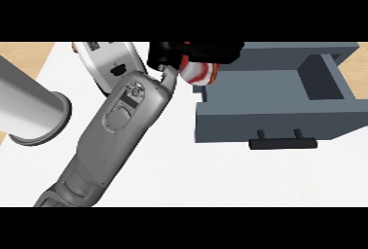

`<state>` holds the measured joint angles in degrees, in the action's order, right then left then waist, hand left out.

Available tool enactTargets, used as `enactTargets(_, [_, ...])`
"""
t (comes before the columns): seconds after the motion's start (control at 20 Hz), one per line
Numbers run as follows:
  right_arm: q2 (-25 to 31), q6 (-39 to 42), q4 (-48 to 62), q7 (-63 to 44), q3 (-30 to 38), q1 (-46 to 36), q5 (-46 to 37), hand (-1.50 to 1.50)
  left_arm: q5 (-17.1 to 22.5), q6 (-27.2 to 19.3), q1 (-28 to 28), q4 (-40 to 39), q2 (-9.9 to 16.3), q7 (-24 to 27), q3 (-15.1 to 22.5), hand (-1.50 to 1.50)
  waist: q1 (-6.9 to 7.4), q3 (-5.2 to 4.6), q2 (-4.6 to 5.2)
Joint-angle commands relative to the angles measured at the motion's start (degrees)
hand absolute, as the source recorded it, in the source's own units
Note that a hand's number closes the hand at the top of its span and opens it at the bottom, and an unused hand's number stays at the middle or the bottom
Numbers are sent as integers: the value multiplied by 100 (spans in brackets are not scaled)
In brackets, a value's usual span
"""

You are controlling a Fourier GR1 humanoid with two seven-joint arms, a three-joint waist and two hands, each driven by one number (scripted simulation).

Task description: Pick up the can, place it into the drawer and close the drawer

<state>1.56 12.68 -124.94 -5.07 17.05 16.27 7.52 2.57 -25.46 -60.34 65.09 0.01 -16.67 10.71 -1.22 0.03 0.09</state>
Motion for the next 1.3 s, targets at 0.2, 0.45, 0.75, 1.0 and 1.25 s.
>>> enactTargets(0.2, [-23, 33, -37, -109, 6, 15, -11, -150, 528, -623, -1051, -1079, -1, -37, 499, 150, -26, 1, 0])
enactTargets(0.45, [-87, 41, -231, -83, -145, 55, -74, -150, 859, -490, -1920, -2557, -1, 569, 237, 150, -198, 5, 53])
enactTargets(0.75, [-150, -64, 1, -113, -380, -142, -325, -150, 1328, -782, -2251, -2860, -1, 491, 887, 150, -146, 4, 30])
enactTargets(1.0, [156, -155, 237, -316, 7, -721, -102, -150, 1627, -606, -2432, -3602, -1, 1018, 819, 150, -215, 7, 75])
enactTargets(1.25, [81, 33, 219, -211, -206, -542, -127, -150, 2140, -989, -2439, -3578, -1, 939, 1481, 150, -377, 13, 79])
